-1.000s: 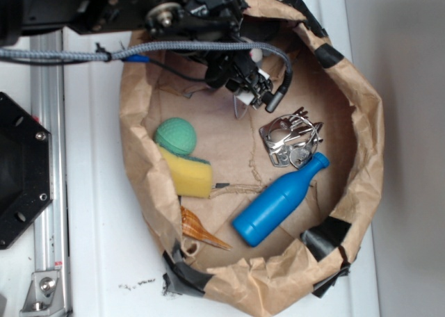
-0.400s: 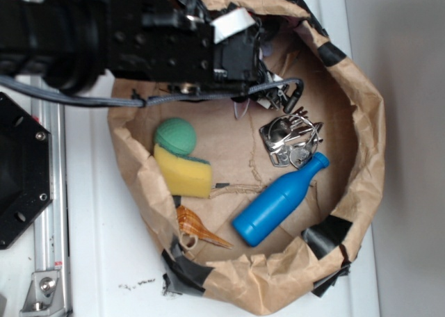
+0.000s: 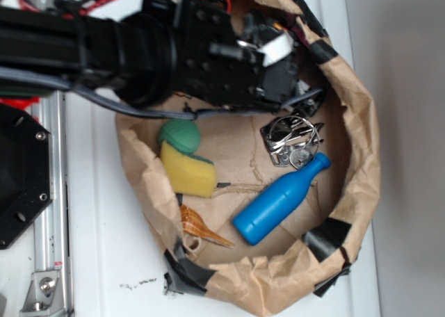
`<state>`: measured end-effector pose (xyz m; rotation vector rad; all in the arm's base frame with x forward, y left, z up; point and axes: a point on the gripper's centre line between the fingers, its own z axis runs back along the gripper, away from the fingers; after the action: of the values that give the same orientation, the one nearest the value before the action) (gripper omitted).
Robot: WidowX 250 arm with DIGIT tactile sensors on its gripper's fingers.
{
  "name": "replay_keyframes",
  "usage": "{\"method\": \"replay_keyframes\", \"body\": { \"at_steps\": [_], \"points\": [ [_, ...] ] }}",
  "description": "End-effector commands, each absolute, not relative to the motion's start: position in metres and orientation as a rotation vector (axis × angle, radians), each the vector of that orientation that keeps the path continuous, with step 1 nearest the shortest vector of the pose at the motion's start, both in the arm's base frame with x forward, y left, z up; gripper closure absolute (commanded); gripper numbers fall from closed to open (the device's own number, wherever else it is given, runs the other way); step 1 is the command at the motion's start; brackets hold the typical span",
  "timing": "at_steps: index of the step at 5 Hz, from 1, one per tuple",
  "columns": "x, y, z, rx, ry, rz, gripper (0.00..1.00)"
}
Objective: Grab the gray animal.
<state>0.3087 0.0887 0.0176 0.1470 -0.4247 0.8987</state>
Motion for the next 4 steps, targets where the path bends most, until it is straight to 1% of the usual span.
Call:
{"method": "replay_keyframes", "body": {
  "at_steps": [1,2,3,4],
  "points": [
    [0.305,0.091,0.052,0.028,-0.348,0.878,1.00],
    [0.283,0.078,0.095,-0.054,-0.326,0.790,1.00],
    [0.262,0.073,0.126,-0.099,-0.336,0.712,1.00],
    [0.256,0.063,0.137,-0.114,-0.313,0.592,1.00]
  ]
}}
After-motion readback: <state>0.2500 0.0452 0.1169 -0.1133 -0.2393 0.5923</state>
